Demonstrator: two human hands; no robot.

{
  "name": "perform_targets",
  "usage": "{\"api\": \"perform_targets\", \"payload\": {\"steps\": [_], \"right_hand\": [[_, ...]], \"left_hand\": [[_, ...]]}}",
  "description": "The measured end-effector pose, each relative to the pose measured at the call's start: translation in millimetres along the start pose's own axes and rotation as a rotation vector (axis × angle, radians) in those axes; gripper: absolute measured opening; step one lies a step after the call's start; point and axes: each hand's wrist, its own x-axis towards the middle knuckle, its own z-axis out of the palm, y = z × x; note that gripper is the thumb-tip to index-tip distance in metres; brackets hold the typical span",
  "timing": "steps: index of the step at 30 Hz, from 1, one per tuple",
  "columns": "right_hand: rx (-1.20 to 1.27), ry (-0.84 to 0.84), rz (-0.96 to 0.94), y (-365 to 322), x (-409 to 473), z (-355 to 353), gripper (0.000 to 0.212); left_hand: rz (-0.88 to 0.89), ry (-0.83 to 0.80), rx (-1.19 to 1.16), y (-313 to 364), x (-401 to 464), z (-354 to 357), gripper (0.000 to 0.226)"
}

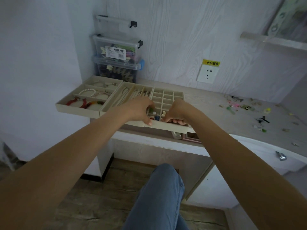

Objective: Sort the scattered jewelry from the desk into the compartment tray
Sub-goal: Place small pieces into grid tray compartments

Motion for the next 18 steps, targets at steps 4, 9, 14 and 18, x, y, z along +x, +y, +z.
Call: {"api": "perform_targets", "payload": {"steps": [4, 9, 14, 18], "right_hand": [[0.028, -0.012, -0.023, 2, -4, -1, 0.032], [0.233, 0.088, -0.135, 21, -18, -16, 0.027], [0.339, 0.301, -0.136, 76, -32, -43, 0.016], [0.427, 0.478, -0.042, 144, -33, -70, 0.016]], "left_hand": [[0.012, 0.044, -0.083, 4, -6, 2, 0.068], [0.066, 0.245, -0.190, 23, -4, 6, 0.046], [0.160, 0.318, -0.264, 80, 13, 15, 0.035], [0.270, 0.250, -0.225, 133, 52, 37, 0.035]]}}
